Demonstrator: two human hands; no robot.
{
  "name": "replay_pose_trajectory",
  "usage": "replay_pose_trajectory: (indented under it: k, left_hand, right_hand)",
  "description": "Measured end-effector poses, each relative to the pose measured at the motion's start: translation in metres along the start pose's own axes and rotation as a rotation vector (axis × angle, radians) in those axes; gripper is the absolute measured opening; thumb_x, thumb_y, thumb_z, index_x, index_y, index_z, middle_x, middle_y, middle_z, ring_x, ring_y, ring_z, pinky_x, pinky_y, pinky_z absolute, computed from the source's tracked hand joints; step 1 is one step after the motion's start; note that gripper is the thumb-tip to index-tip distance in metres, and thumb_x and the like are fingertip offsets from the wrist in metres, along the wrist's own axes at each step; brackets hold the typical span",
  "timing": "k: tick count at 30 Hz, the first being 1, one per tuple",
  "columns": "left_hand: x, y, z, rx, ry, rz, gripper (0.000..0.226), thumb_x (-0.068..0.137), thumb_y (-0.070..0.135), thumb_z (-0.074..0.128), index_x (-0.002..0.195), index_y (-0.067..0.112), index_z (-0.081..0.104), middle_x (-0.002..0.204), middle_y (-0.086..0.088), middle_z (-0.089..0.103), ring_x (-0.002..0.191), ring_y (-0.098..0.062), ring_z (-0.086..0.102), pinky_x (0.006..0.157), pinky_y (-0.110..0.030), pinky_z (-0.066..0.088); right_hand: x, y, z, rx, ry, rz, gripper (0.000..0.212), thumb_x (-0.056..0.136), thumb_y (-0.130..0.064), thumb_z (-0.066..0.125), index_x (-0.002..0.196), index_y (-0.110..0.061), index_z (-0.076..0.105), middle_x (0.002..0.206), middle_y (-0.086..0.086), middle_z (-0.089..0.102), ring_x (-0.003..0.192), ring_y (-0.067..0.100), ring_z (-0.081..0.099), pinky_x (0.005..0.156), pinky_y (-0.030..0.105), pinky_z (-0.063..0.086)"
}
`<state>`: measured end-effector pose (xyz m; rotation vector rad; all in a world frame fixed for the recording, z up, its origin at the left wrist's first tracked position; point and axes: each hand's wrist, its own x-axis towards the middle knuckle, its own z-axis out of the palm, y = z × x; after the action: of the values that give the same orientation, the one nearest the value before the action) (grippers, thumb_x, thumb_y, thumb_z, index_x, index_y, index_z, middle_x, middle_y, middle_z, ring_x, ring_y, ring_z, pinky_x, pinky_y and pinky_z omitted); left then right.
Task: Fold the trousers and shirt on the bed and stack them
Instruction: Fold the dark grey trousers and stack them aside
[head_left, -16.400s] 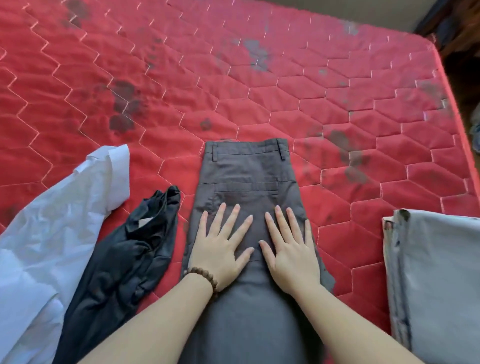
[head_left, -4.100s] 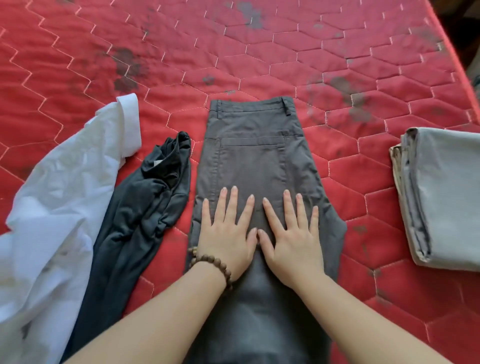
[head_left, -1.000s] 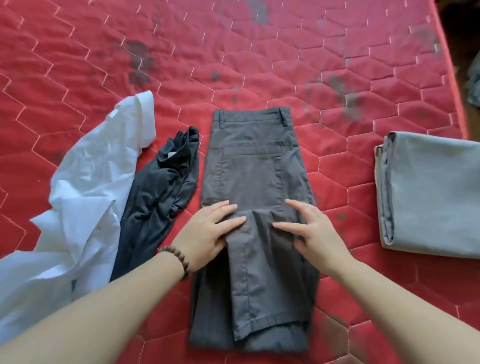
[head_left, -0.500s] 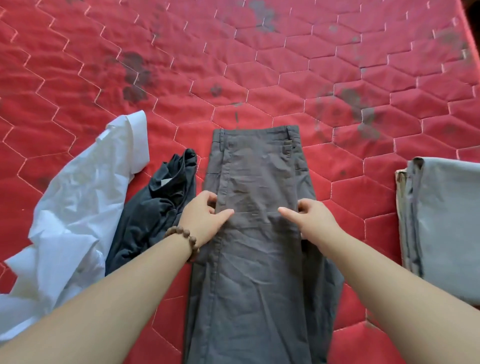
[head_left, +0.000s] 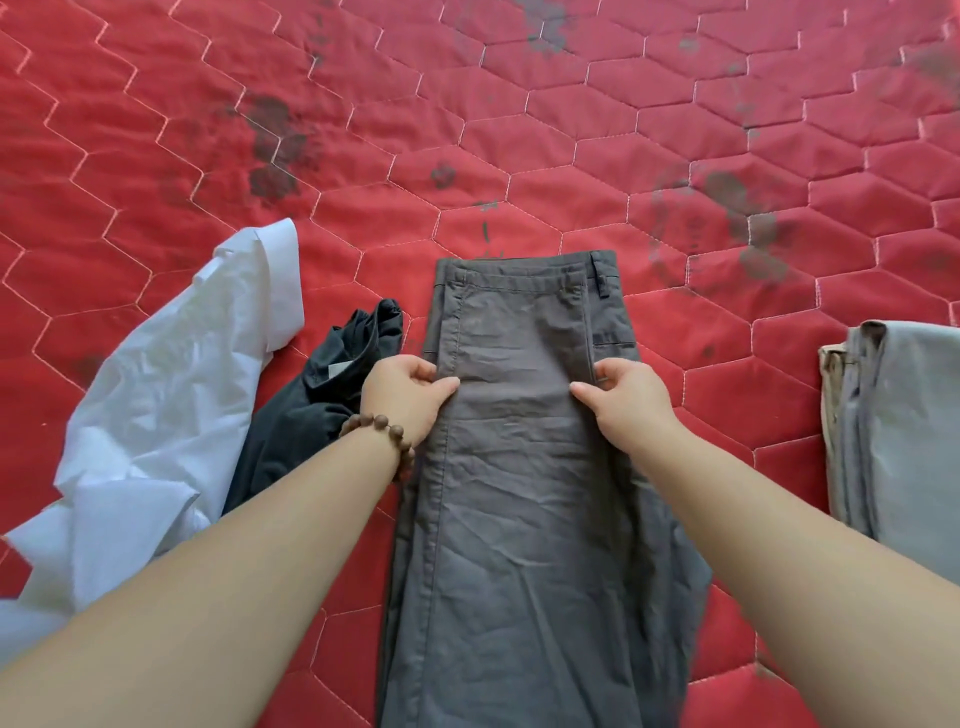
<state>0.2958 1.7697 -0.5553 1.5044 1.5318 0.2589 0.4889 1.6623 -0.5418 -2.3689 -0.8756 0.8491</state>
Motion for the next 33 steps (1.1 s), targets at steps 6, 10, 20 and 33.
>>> replay_pose_trajectory:
  k: [6,10,20,33]
  left_hand:
    - [-0.030,0.003,-0.014,0.326,0.174,0.390,0.021,0.084,0.018,0.065,0.102,0.008,0.062,0.097,-0.009,0.062,0.095,-0.028,0.059,0.089,-0.036,0.045]
    - [-0.076,-0.015,0.009,0.573,0.019,0.827,0.032,0.078,0.005,0.063,0.109,-0.001,0.065,0.120,-0.022,0.060,0.116,-0.039,0.055,0.100,-0.048,0.044]
    - [-0.147,-0.098,0.024,1.037,-0.113,0.566,0.072,0.095,0.050,0.034,0.151,0.013,0.008,0.159,-0.007,-0.001,0.147,-0.025,-0.002,0.119,-0.048,0.002]
    - [-0.239,-0.140,0.038,0.998,-0.218,0.739,0.064,0.089,0.039,0.034,0.143,0.005,0.037,0.153,-0.012,0.030,0.142,-0.025,0.027,0.112,-0.044,0.020]
  right_hand:
    - [-0.030,-0.002,0.001,-0.204,0.210,-0.137,0.042,0.087,-0.017,0.063,0.126,-0.007,0.054,0.121,0.016,0.054,0.113,0.032,0.048,0.094,0.034,0.036]
    - [-0.077,0.004,0.029,-0.389,0.116,-0.479,0.049,0.082,-0.006,0.062,0.129,0.002,0.054,0.140,0.024,0.046,0.133,0.038,0.041,0.112,0.048,0.032]
    - [-0.159,0.086,0.056,-0.709,-0.007,-0.403,0.065,0.095,-0.043,0.030,0.149,-0.007,0.029,0.157,0.008,0.021,0.146,0.023,0.017,0.117,0.050,0.017]
    - [-0.254,0.104,0.101,-0.683,0.010,-0.474,0.060,0.092,-0.034,0.036,0.146,-0.007,0.036,0.155,0.009,0.029,0.144,0.023,0.025,0.113,0.050,0.019]
